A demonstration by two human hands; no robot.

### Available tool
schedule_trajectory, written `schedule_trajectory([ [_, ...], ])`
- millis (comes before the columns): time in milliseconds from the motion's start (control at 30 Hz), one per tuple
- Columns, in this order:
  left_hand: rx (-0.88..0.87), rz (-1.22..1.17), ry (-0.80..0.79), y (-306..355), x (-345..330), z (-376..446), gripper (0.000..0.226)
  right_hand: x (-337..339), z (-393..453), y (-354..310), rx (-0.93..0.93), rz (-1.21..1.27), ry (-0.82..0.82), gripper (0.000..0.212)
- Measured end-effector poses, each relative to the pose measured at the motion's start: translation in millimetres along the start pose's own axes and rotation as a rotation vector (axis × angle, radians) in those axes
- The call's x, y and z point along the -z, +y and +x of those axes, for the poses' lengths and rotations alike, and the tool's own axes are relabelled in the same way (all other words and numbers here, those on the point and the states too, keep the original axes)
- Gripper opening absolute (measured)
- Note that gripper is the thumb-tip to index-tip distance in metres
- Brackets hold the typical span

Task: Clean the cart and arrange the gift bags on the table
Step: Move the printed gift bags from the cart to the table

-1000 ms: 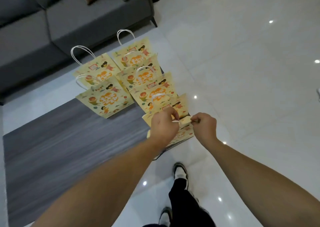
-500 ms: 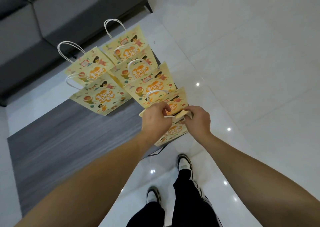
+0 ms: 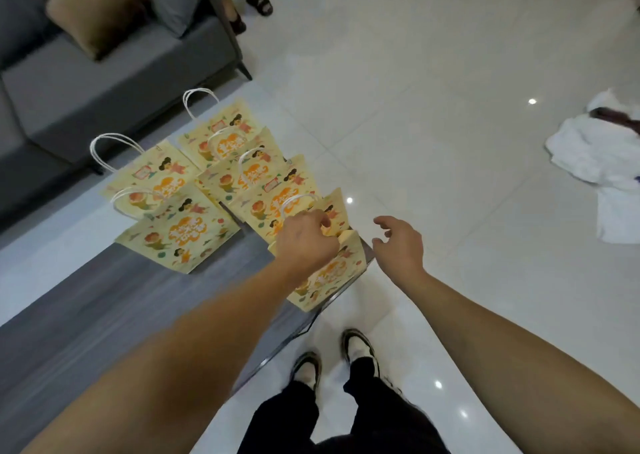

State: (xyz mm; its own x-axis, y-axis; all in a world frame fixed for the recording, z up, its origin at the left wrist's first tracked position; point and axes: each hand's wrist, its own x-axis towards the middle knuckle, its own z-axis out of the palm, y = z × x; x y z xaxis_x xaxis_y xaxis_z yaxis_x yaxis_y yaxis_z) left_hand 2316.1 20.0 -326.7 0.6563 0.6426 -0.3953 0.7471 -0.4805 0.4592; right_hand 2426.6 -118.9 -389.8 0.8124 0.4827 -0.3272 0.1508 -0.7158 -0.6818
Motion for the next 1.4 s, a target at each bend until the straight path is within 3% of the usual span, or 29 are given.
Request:
schedule_trajectory([
  [300, -0.346, -0.012, 0.004, 57.8, 29.0, -23.7, 0.037, 62.6, -82.0, -5.9, -0.101, -0.007, 0.314, 0.039],
  [533, -0.756, 0.072, -0.141, 141.7, -8.2, -89.9, 0.038, 126.9, -197.0, 32.1, -0.264, -0.047, 0.611, 0.042],
  [967, -1.51, 0.285, -0.348, 298.9, -107.9, -361.8, 0.046, 235.1, -467.8, 146.2, -0.664, 0.04, 1.135, 0.049],
  [1233, -1.761, 0.344, -0.481, 370.0, -215.7, -550.3, 0.041, 281.3, -652.0, 259.7, -0.866, 0.075, 1.328, 0.052],
  [1400, -1.866, 0.362, -0.604, 395.8, -291.0, -662.8, 0.05, 297.4, -756.9, 330.8, -0.995, 0.125, 1.387, 0.051],
])
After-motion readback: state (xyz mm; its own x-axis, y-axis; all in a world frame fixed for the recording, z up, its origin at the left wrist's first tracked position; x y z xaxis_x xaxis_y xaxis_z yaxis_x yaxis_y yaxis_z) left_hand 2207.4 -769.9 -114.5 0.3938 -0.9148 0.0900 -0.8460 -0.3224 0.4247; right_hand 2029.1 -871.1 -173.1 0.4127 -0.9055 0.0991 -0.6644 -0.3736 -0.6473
